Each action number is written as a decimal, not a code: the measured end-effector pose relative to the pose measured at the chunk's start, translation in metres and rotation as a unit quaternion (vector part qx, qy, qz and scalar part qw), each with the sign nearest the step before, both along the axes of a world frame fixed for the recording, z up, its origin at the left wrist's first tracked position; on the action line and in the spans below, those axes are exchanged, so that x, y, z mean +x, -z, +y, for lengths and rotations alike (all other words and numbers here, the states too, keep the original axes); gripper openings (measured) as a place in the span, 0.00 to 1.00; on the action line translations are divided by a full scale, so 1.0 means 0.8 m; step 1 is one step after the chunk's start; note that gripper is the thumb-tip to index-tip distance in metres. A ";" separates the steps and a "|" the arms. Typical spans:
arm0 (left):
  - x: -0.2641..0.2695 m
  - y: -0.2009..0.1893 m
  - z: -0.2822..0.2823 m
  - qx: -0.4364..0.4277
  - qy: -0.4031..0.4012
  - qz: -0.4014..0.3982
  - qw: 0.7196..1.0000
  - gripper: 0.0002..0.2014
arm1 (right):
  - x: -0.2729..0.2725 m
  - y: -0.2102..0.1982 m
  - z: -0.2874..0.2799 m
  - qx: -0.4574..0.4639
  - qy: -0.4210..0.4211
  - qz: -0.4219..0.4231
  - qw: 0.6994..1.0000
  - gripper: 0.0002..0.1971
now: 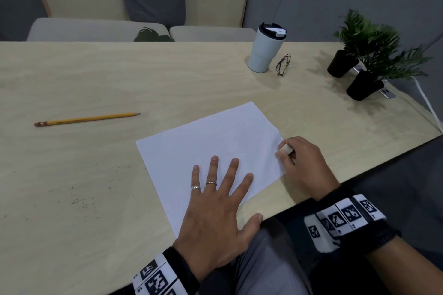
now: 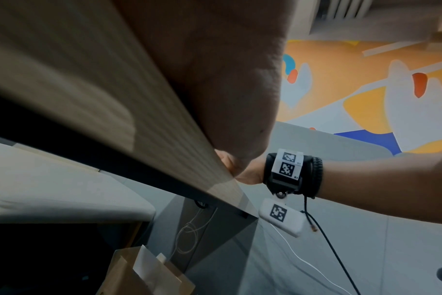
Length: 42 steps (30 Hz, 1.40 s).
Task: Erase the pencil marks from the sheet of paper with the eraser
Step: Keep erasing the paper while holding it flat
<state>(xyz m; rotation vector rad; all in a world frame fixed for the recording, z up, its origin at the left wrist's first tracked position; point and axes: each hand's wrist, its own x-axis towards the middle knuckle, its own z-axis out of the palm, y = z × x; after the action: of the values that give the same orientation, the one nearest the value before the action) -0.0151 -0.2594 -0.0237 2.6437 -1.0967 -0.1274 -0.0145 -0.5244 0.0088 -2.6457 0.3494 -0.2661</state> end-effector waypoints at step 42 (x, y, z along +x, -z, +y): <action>0.000 -0.002 -0.002 0.011 -0.001 -0.001 1.000 0.38 | -0.045 0.005 0.019 -0.005 -0.070 -0.020 0.997 0.05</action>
<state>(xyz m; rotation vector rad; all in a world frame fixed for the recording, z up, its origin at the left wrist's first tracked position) -0.0153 -0.2606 -0.0221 2.6643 -1.0998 -0.1354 -0.0509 -0.5092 0.0044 -2.6550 0.1503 -0.2745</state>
